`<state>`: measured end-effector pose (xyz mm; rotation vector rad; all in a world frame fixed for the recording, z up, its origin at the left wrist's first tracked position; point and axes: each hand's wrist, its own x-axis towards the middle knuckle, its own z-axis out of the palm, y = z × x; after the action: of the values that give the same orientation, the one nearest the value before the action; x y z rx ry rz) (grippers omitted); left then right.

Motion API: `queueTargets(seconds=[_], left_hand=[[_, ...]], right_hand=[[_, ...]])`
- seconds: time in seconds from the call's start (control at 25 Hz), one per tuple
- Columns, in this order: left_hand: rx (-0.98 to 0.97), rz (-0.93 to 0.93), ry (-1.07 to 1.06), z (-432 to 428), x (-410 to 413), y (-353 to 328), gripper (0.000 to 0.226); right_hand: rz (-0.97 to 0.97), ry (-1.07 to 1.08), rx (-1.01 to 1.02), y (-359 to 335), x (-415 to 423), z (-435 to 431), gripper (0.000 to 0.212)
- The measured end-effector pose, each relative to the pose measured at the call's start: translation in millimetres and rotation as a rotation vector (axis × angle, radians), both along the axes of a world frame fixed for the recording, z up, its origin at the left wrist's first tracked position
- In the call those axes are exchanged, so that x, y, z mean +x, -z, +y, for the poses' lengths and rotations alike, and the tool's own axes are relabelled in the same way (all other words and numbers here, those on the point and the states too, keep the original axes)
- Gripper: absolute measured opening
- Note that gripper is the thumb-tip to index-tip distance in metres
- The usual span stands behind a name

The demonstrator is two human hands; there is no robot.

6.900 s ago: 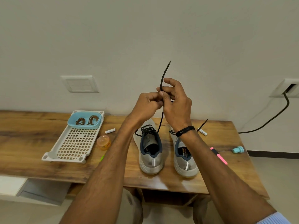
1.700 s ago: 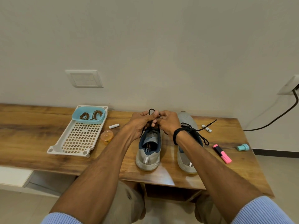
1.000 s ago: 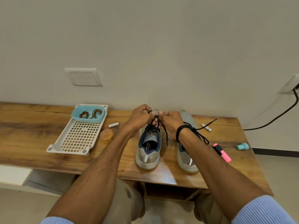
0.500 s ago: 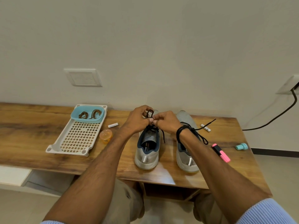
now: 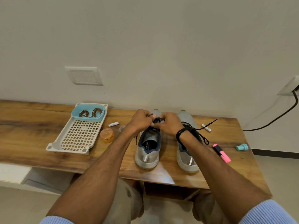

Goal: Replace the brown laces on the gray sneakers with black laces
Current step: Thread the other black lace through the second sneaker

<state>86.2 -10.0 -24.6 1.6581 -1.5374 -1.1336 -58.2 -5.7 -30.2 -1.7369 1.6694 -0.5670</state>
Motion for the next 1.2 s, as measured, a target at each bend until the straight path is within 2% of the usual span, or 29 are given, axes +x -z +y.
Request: queueTargets(seconds=[0.08,0.16,0.24,0.32,0.4,0.48,0.56,0.72,0.84,0.92,1.2], left_hand=[[0.040,0.062,-0.067,0,-1,-2,0.020],[0.075,0.106,-0.098,3,-1,-6,0.020],[0.110,0.121,-0.109,6,-2,-12,0.016],[0.155,0.144,-0.189,9,-4,-20,0.011],[0.200,0.197,-0.338,10,-2,-24,0.013],[0.211,0.147,-0.426,6,7,-19,0.019],[0.241,0.073,-0.440,8,16,-15,0.029],[0.284,-0.116,-0.382,9,18,-16,0.038],[0.307,-0.186,-0.356,11,17,-20,0.039],[0.310,-0.204,-0.350,12,17,-22,0.040],[0.297,-0.175,-0.369,17,15,-23,0.040]], right_hand=[[0.070,0.070,-0.245,-1,0,3,0.045],[0.102,0.001,-0.462,-3,0,7,0.034],[0.098,-0.074,-0.515,-3,2,12,0.020],[-0.018,0.010,-0.419,-5,3,12,0.020],[-0.112,0.219,-0.237,-8,-1,8,0.025],[-0.078,0.392,-0.057,-9,-9,5,0.024],[-0.017,0.447,0.051,-9,-13,6,0.022],[0.101,0.437,0.038,-8,-11,10,0.026],[0.145,0.432,0.016,-8,-10,13,0.016],[0.164,0.428,0.014,-8,-9,14,0.011],[0.193,0.431,-0.033,-4,-10,17,0.015]])
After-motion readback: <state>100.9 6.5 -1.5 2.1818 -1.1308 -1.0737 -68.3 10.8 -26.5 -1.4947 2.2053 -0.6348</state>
